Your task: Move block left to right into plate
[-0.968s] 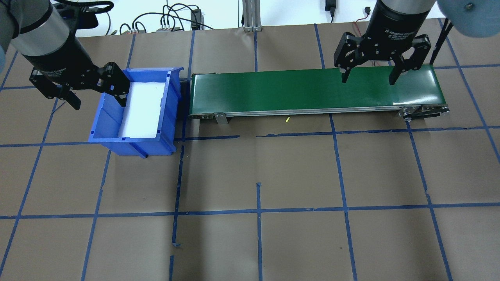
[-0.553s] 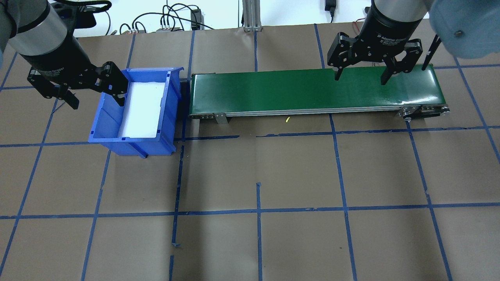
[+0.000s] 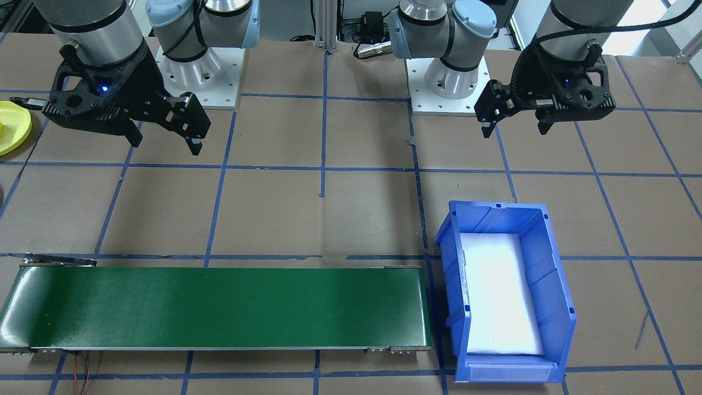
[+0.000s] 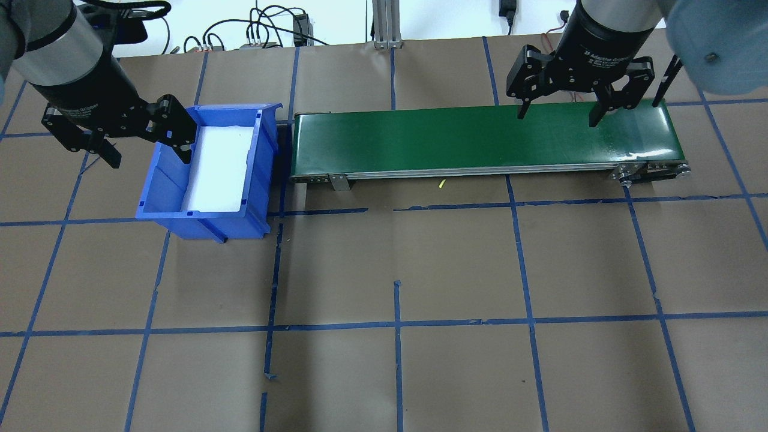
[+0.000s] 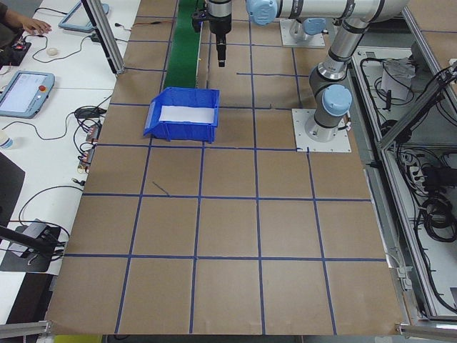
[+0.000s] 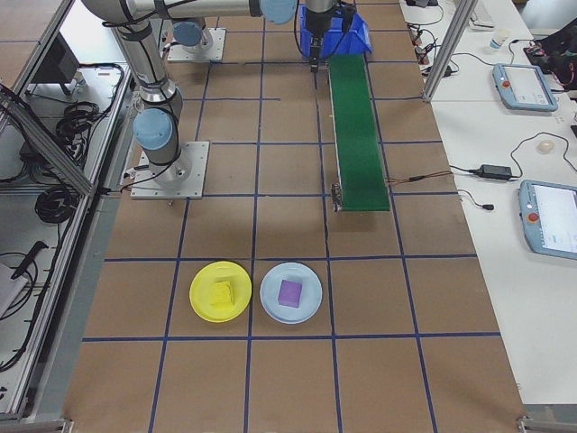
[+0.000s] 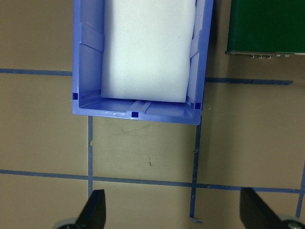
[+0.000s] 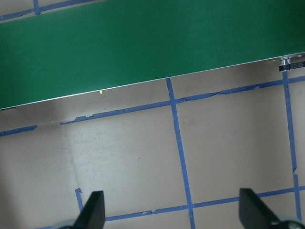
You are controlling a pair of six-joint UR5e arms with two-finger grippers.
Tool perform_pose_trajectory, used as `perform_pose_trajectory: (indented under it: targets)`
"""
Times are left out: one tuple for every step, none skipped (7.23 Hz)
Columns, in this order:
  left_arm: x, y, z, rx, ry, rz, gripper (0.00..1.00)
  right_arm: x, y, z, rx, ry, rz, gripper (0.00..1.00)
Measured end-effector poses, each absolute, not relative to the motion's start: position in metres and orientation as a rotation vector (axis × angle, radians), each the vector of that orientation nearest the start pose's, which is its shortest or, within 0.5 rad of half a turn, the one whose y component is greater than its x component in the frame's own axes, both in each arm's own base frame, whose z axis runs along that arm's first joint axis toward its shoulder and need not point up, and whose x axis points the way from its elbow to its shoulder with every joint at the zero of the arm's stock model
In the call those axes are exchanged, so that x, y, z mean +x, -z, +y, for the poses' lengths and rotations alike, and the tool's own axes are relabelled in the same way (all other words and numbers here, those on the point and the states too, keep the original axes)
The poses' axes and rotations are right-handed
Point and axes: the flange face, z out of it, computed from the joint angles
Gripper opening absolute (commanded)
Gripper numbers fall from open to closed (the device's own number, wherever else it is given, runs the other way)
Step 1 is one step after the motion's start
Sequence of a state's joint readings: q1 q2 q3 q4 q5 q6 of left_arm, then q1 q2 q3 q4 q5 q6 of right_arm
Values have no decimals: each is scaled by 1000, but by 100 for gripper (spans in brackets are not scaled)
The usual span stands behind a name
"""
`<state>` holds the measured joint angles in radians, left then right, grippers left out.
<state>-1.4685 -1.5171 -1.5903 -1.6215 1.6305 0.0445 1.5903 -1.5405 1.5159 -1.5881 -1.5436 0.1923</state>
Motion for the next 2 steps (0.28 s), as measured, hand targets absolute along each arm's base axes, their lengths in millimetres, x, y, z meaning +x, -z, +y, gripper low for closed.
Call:
perform_pose_trajectory:
  targets:
    - [-79,-499,-478,-88,-32,3082,100,145,-502,-506,269,60,3101,100]
    - [-79,-499,-478,-88,-32,3082,100,145,-501,-506,271,59,3102,100]
